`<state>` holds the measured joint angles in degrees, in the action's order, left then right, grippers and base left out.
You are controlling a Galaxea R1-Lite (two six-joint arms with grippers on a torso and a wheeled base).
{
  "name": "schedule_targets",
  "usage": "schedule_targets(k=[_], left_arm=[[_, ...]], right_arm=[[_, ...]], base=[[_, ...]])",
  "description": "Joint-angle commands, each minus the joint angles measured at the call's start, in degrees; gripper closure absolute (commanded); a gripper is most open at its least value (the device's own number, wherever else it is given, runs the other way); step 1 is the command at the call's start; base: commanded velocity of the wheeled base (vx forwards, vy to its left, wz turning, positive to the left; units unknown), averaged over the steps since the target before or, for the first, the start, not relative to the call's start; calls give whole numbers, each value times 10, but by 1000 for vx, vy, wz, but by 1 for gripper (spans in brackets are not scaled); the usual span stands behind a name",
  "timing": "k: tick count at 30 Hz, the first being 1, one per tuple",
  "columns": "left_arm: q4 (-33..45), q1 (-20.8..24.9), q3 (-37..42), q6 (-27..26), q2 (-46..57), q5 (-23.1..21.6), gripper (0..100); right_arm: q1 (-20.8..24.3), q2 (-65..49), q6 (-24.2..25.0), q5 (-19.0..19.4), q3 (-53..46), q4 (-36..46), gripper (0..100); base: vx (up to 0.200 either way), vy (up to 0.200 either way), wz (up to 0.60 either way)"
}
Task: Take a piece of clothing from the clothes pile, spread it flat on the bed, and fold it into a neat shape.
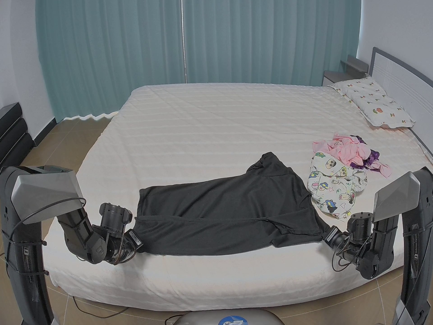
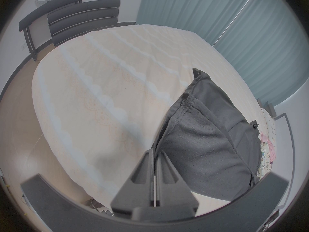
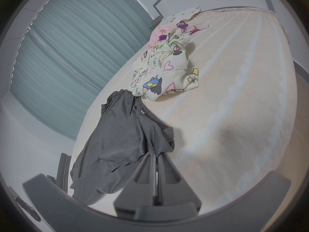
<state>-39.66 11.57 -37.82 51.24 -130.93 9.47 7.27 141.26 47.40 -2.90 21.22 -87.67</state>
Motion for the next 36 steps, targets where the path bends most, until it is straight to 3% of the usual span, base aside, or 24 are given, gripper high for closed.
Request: schedule_targets(k=[1, 19, 28, 36], left_arm=[[2, -2, 0, 0, 10, 1, 100], [20, -20, 13, -43, 38, 2, 100], [82, -21, 13, -68, 63, 2, 100], [143, -23, 14, -98, 77, 2, 100]], right_arm=[[-1, -15, -1, 0, -8, 0, 100], [-18, -49, -3, 10, -44, 0, 100], [-27, -82, -10, 47, -87, 1, 100], [-27, -87, -66, 81, -137, 2, 100]], base=[[0, 0, 0], [0, 0, 0], [0, 0, 0], [0, 0, 0]])
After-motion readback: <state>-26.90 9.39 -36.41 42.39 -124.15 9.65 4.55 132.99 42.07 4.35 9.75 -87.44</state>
